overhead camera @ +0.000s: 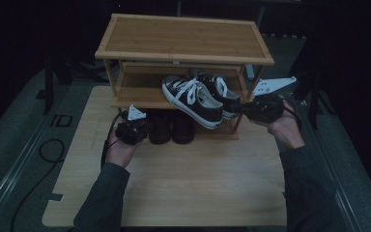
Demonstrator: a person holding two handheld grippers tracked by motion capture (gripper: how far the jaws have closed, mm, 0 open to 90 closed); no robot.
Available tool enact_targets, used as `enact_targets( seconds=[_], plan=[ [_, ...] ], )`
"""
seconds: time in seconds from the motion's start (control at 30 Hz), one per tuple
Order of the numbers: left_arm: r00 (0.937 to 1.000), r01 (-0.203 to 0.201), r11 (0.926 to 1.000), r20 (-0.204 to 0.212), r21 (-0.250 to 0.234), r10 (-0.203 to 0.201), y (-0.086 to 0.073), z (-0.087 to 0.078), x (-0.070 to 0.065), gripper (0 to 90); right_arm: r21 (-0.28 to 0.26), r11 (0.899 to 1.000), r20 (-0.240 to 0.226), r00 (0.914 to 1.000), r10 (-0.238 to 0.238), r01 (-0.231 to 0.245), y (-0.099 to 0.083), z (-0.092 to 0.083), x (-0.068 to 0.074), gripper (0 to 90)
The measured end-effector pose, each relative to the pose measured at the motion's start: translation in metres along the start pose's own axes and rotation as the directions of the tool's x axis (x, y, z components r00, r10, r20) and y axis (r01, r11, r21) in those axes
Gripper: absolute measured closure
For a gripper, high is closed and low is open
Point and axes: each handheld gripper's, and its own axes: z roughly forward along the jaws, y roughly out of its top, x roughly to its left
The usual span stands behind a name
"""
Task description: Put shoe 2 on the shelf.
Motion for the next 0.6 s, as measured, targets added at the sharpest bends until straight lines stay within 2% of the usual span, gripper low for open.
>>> enact_targets(
  seconds=[0.23, 0.4, 0.43, 0.6],
  plan=[
    [0.9994, -0.019, 0.9997, -0.028, -0.018, 0.019, 0.020, -0.008, 0.005, 90.0, 0.006, 1.000, -0.016, 0.9998, -0.012, 0.012, -0.010, 0.002, 0.006, 90.0],
    [0.9988, -0.016, 0.9990, -0.048, -0.042, 0.014, 0.033, -0.009, 0.008, 90.0, 0.016, 1.000, -0.031, 0.9994, -0.014, 0.015, -0.018, 0.006, 0.009, 90.0],
    [0.9983, -0.026, 0.9989, -0.054, -0.040, 0.024, 0.036, -0.010, 0.010, 90.0, 0.017, 1.000, -0.033, 0.9994, -0.012, 0.013, -0.020, 0.007, 0.010, 90.0],
    [0.9976, -0.019, 0.9986, -0.067, -0.049, 0.016, 0.044, -0.008, 0.014, 90.0, 0.029, 0.999, -0.050, 0.9985, -0.022, 0.023, -0.026, 0.013, 0.015, 90.0]
  ],
)
